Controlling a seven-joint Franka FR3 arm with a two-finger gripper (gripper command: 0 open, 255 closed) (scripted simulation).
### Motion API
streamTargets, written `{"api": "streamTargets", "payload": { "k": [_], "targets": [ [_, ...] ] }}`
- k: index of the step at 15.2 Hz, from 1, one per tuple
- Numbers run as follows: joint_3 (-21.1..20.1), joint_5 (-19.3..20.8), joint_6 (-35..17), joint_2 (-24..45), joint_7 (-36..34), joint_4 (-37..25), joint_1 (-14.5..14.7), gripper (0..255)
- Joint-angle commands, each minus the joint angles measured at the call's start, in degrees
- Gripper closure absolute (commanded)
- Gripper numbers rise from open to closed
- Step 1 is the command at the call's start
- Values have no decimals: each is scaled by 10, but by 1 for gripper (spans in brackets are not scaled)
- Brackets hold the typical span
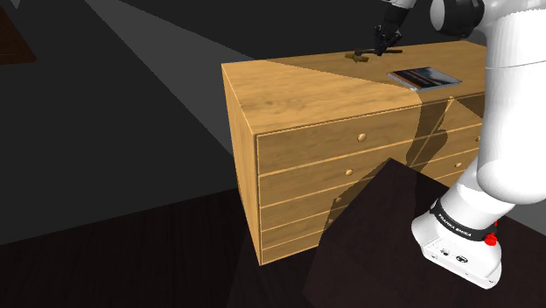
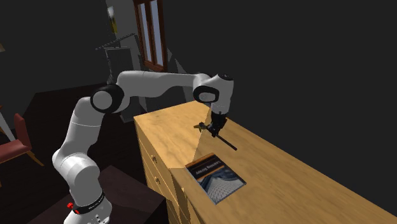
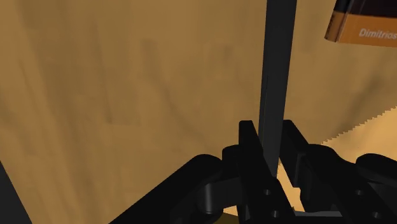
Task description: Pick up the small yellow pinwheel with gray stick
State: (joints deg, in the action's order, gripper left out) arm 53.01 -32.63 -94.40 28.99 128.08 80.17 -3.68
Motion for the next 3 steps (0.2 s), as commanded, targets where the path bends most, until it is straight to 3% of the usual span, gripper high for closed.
{"api": "streamTargets", "payload": {
  "k": [1,3],
  "targets": [
    [0,1,16,0,-5,-18,-5,255],
    [0,1,17,0,-5,-19,-5,255]
  ]
}}
